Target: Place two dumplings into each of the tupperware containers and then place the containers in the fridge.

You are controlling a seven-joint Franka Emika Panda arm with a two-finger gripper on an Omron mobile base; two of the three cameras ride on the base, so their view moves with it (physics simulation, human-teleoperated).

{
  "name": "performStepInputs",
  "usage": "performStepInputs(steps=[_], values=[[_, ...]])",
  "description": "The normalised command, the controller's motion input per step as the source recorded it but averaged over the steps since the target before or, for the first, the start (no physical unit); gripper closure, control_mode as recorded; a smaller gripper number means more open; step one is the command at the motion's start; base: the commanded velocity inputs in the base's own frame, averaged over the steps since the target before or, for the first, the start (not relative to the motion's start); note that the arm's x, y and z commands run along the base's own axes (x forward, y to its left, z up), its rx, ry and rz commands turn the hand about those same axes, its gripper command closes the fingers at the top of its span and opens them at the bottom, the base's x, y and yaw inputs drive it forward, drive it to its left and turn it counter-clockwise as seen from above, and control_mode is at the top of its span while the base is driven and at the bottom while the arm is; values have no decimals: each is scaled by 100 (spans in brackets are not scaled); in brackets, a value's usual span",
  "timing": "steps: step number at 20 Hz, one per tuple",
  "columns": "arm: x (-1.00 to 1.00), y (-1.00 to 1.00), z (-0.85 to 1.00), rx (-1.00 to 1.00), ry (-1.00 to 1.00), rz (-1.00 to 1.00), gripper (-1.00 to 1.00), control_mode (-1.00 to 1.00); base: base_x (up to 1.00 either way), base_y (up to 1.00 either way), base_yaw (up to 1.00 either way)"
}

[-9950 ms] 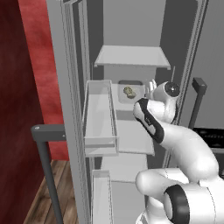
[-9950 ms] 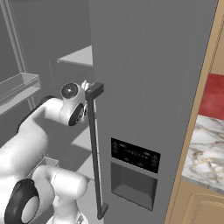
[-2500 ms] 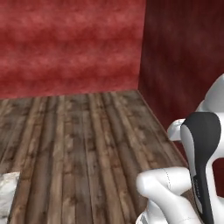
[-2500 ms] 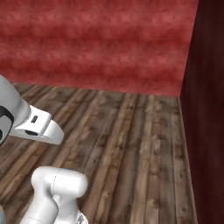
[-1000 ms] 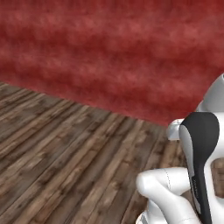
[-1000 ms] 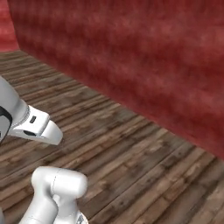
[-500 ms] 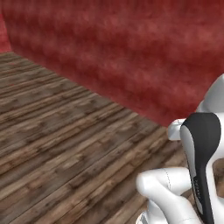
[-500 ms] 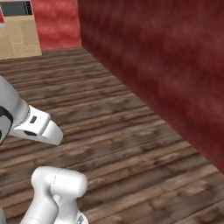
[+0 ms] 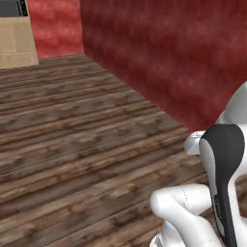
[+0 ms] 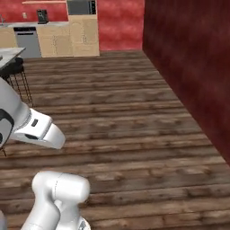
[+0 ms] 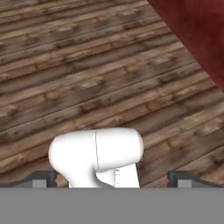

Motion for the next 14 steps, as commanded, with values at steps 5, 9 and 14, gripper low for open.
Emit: performStepInputs(steps=[5,9,14], values=[[0,0,0,0,0,0,-100,100,100,-2,49],[0,0,0,0,0,0,-100,100,85,-13,49],[0,0,0,0,0,0,-100,100,95,-36,55]])
